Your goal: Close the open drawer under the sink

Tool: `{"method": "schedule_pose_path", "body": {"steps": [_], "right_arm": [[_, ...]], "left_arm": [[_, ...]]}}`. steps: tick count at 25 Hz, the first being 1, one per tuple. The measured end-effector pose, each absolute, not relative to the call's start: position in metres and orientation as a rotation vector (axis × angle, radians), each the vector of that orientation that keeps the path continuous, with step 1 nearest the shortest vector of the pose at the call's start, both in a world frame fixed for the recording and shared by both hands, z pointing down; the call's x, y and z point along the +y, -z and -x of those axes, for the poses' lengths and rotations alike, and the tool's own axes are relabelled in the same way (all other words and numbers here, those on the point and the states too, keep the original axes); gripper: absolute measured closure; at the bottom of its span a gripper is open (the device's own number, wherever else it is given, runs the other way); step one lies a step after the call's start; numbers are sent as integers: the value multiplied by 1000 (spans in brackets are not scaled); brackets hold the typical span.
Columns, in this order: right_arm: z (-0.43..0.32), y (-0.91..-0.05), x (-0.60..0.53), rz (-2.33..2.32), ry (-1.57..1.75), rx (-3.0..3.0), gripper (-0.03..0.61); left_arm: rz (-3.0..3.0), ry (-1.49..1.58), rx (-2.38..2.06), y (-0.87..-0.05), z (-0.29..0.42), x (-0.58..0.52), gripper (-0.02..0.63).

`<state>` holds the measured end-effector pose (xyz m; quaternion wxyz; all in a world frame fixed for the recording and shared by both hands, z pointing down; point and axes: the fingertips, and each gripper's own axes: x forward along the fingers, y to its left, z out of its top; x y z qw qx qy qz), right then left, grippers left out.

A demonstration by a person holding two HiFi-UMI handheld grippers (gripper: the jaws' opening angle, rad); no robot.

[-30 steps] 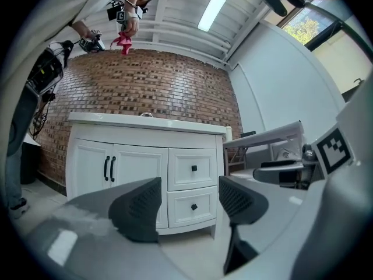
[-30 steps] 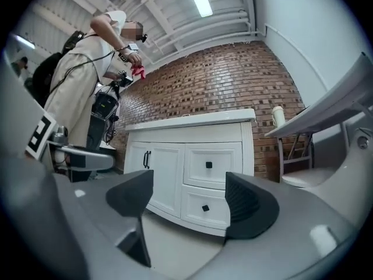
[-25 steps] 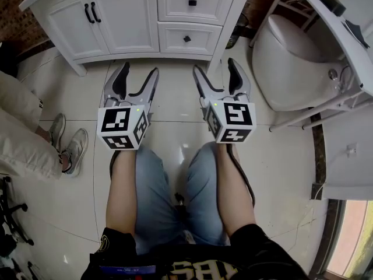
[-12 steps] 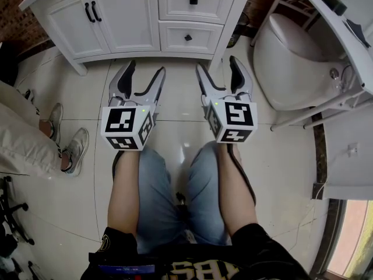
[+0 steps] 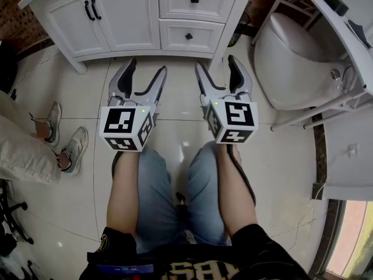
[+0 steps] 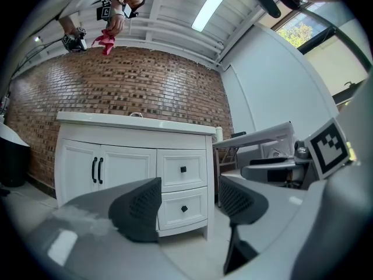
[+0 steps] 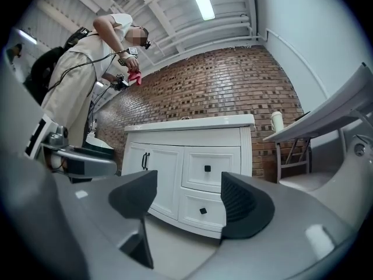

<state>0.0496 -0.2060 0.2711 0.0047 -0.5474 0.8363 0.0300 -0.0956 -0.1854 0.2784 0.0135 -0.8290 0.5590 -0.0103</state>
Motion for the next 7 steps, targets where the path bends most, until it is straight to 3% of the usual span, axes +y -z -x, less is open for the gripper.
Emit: {"method": "schedule_pose_path", "body": {"steps": [7], "right_arm": [[-54, -272, -207, 1729, -72, 2613, 245]], "left_arm": [[2577, 23, 1735, -275, 92, -185, 305]]}}
